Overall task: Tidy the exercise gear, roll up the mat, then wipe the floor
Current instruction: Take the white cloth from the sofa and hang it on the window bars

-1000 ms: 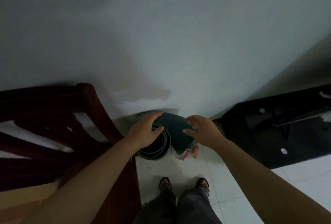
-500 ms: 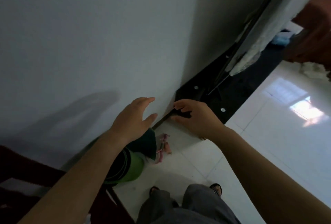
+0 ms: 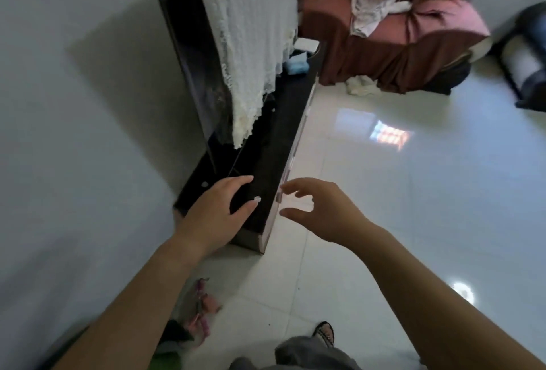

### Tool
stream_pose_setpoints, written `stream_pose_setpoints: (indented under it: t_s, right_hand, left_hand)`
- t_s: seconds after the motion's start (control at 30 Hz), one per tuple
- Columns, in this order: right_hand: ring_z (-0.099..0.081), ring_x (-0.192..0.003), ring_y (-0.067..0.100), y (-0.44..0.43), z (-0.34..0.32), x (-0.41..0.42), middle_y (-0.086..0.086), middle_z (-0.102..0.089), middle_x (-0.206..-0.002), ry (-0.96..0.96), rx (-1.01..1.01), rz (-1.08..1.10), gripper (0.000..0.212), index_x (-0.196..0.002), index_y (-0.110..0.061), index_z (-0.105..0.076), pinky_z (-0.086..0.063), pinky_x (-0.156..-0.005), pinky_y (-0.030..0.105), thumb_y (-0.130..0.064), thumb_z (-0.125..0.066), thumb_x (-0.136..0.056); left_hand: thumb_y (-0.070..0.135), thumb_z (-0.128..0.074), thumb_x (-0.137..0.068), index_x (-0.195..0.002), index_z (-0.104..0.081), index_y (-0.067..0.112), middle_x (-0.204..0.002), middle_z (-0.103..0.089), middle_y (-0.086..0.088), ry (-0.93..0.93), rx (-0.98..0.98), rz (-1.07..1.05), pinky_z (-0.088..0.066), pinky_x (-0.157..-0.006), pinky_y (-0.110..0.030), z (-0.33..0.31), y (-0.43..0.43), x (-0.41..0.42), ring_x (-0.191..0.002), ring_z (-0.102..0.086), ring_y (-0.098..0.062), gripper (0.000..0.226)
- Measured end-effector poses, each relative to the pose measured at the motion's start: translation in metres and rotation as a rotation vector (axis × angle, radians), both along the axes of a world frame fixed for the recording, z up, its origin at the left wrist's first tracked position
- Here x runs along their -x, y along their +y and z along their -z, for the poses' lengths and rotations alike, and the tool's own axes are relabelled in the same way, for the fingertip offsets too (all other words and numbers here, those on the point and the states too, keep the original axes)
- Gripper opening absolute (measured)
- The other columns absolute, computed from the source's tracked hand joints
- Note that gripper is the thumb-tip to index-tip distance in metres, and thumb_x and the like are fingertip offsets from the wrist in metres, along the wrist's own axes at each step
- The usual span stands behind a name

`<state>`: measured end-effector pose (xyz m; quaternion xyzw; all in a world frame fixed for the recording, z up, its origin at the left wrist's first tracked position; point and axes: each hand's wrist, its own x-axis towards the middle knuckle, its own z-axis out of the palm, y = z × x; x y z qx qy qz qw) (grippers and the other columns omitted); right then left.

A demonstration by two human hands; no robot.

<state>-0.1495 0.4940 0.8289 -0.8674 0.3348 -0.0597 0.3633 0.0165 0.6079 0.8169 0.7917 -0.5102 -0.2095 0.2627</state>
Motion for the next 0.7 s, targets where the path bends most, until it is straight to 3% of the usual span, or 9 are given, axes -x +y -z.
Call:
stream_pose_setpoints:
  t_s: [0.23, 0.4, 0.7]
  right_hand:
    - [-0.052, -0.103, 0.002, -0.107, -0.002, 0.100, -0.013, -0.059, -0.121, -0.020, 0.044, 0.205, 0.046, -0.124, -0.028, -0.055, -0.041, -0.088, 0.017, -0.040, -0.067, -0.082]
    - [-0.052, -0.110, 0.004, -0.156, 0.006, 0.153, -0.013, -0.057, -0.125, -0.021, 0.015, 0.323, 0.046, -0.127, -0.029, -0.052, -0.037, -0.087, 0.015, -0.040, -0.064, -0.084]
    - [-0.047, -0.114, 0.005, -0.239, 0.036, 0.153, -0.015, -0.053, -0.127, 0.103, 0.004, 0.321, 0.045, -0.129, -0.031, -0.049, -0.033, -0.090, 0.015, -0.048, -0.056, -0.088]
  left_hand:
    - [0.036, -0.055, -0.091, -0.137, -0.042, 0.028, -0.142, -0.042, 0.008, -0.013, 0.042, 0.170, -0.032, -0.101, -0.020, -0.007, -0.142, 0.086, -0.128, -0.040, -0.008, 0.049]
    - [0.040, -0.054, -0.091, -0.138, -0.040, 0.031, -0.143, -0.041, 0.011, -0.022, -0.024, 0.303, -0.031, -0.108, -0.026, -0.006, -0.207, 0.126, -0.130, -0.037, -0.007, 0.050]
    - [0.043, -0.051, -0.091, -0.134, -0.045, 0.030, -0.139, -0.044, 0.012, -0.071, -0.098, 0.387, -0.031, -0.104, -0.020, 0.011, -0.297, 0.112, -0.127, -0.040, -0.004, 0.045]
